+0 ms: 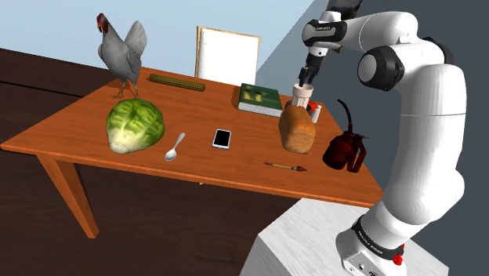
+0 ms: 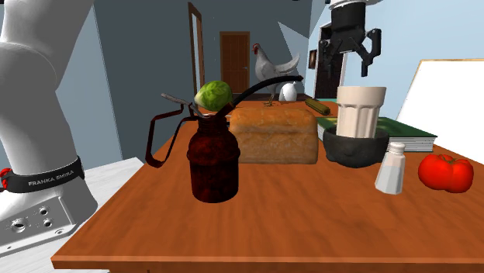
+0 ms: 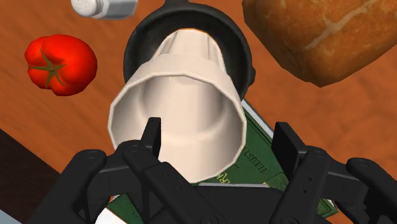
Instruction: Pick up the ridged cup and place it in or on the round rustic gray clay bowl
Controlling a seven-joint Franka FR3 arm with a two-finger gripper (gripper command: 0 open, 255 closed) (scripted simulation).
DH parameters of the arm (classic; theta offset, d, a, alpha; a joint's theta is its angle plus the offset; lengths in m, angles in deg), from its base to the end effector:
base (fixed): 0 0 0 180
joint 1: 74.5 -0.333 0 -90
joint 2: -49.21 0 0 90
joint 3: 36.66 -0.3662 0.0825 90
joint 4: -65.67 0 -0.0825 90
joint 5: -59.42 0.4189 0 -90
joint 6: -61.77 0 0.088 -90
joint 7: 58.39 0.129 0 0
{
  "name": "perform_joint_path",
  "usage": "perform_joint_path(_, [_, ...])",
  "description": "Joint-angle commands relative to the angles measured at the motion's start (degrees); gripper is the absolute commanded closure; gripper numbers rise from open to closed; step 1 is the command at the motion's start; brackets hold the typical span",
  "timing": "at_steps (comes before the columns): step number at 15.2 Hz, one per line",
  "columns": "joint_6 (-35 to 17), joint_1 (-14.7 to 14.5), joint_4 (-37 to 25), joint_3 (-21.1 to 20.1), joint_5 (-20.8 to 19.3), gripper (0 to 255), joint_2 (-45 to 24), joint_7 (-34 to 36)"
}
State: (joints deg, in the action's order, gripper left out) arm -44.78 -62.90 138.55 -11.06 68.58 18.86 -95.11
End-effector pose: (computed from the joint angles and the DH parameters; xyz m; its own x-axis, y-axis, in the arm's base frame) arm 0.6688 -0.3888 0.4958 0.9986 0.0227 0.0470 0.0172 -0.9934 0.1136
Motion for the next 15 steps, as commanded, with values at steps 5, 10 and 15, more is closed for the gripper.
perform_joint_path(5, [3.6,0.2,-3.3,0.1,-0.2,0,0.4,0.2])
perform_joint_path(10, [7.1,0.5,-6.8,0.2,-0.2,0,0.4,0.4])
perform_joint_path(15, [7.1,0.5,-6.8,0.2,-0.2,0,0.4,0.4])
